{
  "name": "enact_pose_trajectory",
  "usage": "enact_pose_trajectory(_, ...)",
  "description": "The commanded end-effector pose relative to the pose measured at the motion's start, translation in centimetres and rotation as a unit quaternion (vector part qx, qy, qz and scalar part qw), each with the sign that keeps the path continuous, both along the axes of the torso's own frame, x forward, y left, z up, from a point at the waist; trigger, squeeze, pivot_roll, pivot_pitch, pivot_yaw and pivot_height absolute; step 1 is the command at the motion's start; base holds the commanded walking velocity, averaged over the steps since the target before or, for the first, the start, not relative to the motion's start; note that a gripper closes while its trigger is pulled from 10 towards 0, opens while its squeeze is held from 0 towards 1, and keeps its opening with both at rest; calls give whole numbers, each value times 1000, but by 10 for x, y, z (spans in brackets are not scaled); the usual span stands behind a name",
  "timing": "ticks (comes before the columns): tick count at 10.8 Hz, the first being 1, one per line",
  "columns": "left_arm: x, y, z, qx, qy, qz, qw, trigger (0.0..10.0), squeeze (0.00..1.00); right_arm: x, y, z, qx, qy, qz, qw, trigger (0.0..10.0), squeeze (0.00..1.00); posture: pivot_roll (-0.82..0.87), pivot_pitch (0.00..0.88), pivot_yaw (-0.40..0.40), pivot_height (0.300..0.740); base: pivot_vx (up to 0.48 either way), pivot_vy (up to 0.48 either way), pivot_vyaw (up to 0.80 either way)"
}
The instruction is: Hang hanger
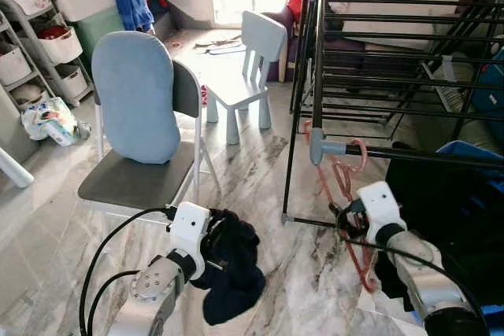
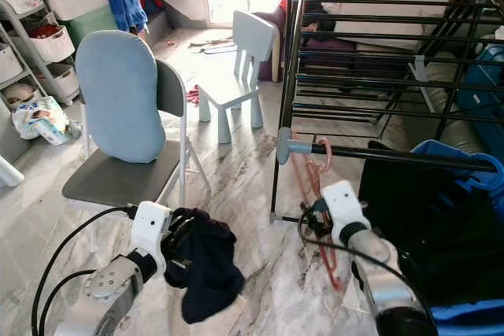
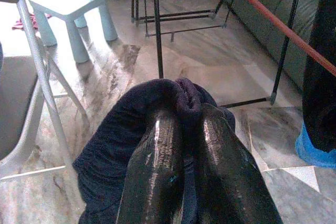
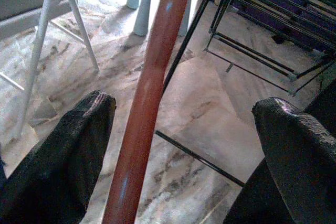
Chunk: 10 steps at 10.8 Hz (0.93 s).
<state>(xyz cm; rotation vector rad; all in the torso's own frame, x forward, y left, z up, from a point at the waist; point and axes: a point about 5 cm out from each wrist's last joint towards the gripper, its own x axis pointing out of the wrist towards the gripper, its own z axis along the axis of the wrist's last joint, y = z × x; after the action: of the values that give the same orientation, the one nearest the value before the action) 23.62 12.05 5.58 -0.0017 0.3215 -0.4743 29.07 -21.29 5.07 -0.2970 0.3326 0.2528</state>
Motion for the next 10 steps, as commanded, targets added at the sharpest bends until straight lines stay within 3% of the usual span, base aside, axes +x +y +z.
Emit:
enact_pose_trajectory(1,4,0,7,2,-21,-3,1000,10000,0,2,2,0,16,5,3,1000,10000,0,-101,0,33,740,0,0,0)
enact_pose_trajectory(2,3,0,7,2,-20,-4,1000,10000,0,1,3,-4,18,20,3,1000,6980,0,-101,0,33,740,0,0,0)
enact_pose_trajectory(3,3,-1,7,2,-19,-5,1000,10000,0,3,2,-3,24,15,-4,1000,0,0,-101,0,32,740,0,0,0)
enact_pose_trajectory(5,3,-2,6,2,-17,-7,1000,10000,0,6,8,-2,45,20,16,999,0,0,-99,0,27,740,0,0,0)
enact_pose_trajectory(10,2,-3,6,1,-15,-5,1000,10000,0,5,4,-10,20,31,-6,999,0,0,-98,0,27,740,0,0,0)
